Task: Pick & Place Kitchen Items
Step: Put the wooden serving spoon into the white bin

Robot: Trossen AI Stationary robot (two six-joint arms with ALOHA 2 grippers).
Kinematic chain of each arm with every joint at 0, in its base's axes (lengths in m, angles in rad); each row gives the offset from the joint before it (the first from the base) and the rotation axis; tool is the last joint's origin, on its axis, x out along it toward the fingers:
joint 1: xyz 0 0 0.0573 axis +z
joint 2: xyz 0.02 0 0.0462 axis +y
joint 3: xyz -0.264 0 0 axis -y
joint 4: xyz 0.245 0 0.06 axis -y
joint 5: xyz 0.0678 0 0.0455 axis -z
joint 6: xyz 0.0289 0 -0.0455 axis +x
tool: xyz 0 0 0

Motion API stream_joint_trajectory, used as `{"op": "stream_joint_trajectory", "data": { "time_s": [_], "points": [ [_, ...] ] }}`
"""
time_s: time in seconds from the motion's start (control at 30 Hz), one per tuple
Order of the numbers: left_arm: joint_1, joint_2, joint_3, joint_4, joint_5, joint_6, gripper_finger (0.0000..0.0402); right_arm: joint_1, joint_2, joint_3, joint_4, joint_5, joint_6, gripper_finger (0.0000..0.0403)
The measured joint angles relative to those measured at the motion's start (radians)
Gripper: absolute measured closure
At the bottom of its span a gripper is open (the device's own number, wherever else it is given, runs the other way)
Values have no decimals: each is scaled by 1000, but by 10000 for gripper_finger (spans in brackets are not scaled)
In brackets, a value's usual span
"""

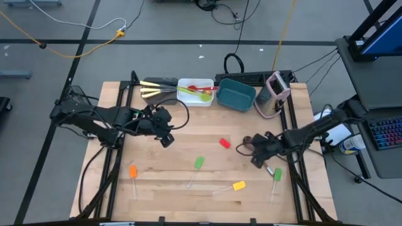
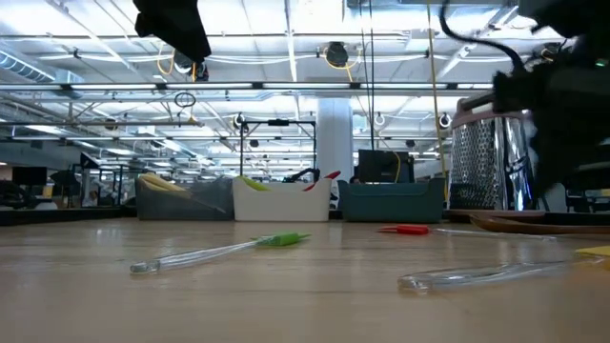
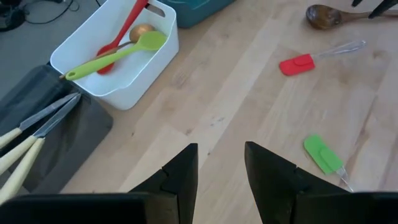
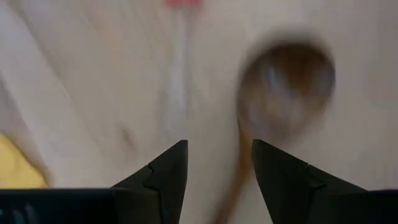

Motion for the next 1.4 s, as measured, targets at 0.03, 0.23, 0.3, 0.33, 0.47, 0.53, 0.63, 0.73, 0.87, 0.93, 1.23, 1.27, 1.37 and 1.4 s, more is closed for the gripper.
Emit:
{"op": "stream_joint_trajectory", "data": {
  "time_s": [0.03, 0.23, 0.3, 0.33, 0.47, 0.53, 0.63, 0.73, 0.87, 0.93, 1.23, 1.27, 1.37, 1.4],
  "points": [
    [0, 0, 0, 0, 0, 0, 266, 12, 2, 0, -38, -31, 53, 232],
    [0, 0, 0, 6, 0, 0, 266, 86, 5, 0, -183, -105, 249, 232],
    [0, 0, 0, 17, 1, 0, 266, 99, 5, 0, -196, -79, 272, 232],
    [0, 0, 0, 23, 1, 2, 266, 103, 5, 0, -192, -64, 276, 232],
    [0, 0, 0, 26, 5, 7, 266, 111, 5, 0, -147, -54, 264, 232],
    [0, 0, 0, 27, 24, 7, 266, 112, 7, 0, -145, -54, 264, 232],
    [0, 0, 0, 27, 38, 7, 266, 112, 21, 0, -144, -53, 264, 232],
    [-1, 0, 0, 27, 38, 7, 266, 111, 59, -1, -127, -54, 253, 232],
    [-1, 0, 0, 27, 38, 7, 266, 111, 124, -1, -107, -56, 194, 232],
    [-1, 0, 0, 27, 38, 1, 266, 111, 155, -1, -81, -56, 166, 232],
    [0, 0, 0, 28, 34, -13, 266, 110, 241, 4, -60, -52, 98, 247],
    [0, 0, 0, 28, 33, -13, 266, 110, 244, 4, -65, -54, 105, 257],
    [0, 0, 0, 29, 32, -13, 266, 108, 244, 3, -60, -57, 106, 297],
    [0, 0, 0, 29, 31, -12, 266, 105, 245, 3, -57, -60, 105, 312]
  ]
}}
